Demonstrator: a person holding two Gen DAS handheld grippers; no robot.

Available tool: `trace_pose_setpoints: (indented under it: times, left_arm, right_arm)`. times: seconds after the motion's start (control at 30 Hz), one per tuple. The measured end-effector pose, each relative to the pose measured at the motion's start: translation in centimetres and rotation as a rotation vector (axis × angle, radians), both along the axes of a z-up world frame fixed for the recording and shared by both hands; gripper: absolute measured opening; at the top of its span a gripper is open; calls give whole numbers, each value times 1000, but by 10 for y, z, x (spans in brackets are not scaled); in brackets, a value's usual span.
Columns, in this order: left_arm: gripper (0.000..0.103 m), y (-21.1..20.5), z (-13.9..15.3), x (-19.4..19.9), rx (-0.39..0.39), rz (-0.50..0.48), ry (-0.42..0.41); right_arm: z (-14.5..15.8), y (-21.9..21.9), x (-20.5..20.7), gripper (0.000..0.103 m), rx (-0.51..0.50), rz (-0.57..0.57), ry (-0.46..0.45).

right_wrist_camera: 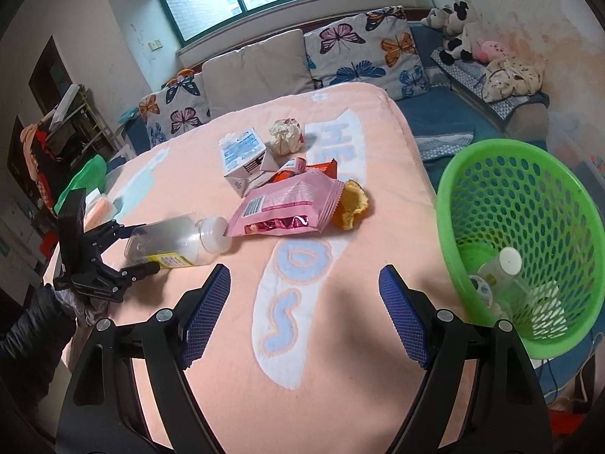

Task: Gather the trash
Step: 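Grasp the clear plastic bottle with the left gripper, then grasp the pink snack packet with the right gripper while the left holds the bottle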

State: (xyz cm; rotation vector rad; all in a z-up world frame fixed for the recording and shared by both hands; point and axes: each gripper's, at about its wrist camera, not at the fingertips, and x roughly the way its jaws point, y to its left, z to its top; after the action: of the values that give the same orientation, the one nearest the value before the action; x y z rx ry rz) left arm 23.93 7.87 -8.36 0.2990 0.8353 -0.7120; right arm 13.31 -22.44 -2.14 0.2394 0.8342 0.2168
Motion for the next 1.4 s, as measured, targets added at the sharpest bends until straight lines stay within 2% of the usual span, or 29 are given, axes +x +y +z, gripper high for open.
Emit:
trace_pose_setpoints:
  times: [0.1, 0.27, 0.5, 0.63, 0.87, 1.07, 1.1, 1.17, 1.23, 1.3, 1.4]
  left_arm:
    - [80, -2, -1, -3, -7, -28, 2]
    - [74, -3, 5, -13, -16, -31, -27]
    - [67, -5, 28, -36, -49, 36, -59]
    - [65, -7, 46, -46, -65, 78, -83]
    - [63, -9, 68, -52, -92, 134, -93]
    - [63, -11, 71, -50, -100, 161, -78]
    - [63, -11, 71, -50, -100, 165, -76]
    - [62, -12, 72, -50, -100, 171, -77]
    - [62, -14, 73, -52, -98, 177, -81]
    - [62, -17, 75, -54, -93, 186, -84]
    - [61, -21, 79, -58, -92, 197, -91]
  right_arm:
    - [-2, 1, 4, 81, 7, 1, 6]
    - [-1, 7, 10, 81, -7, 18, -2]
    - [-3, 17, 25, 81, -37, 33, -16]
    - [-8, 17, 39, 81, -13, 18, -8]
    - [-24, 6, 65, 80, 105, -65, 30]
    - [-36, -5, 81, 65, 127, -120, 56]
    - [-38, -5, 82, 58, 131, -120, 61]
    - [-42, -8, 83, 51, 144, -118, 67]
    - [-41, -11, 80, 35, 153, -113, 54]
    - [-39, -11, 76, 28, 157, -99, 43]
    - [-31, -9, 65, 26, 130, -75, 10]
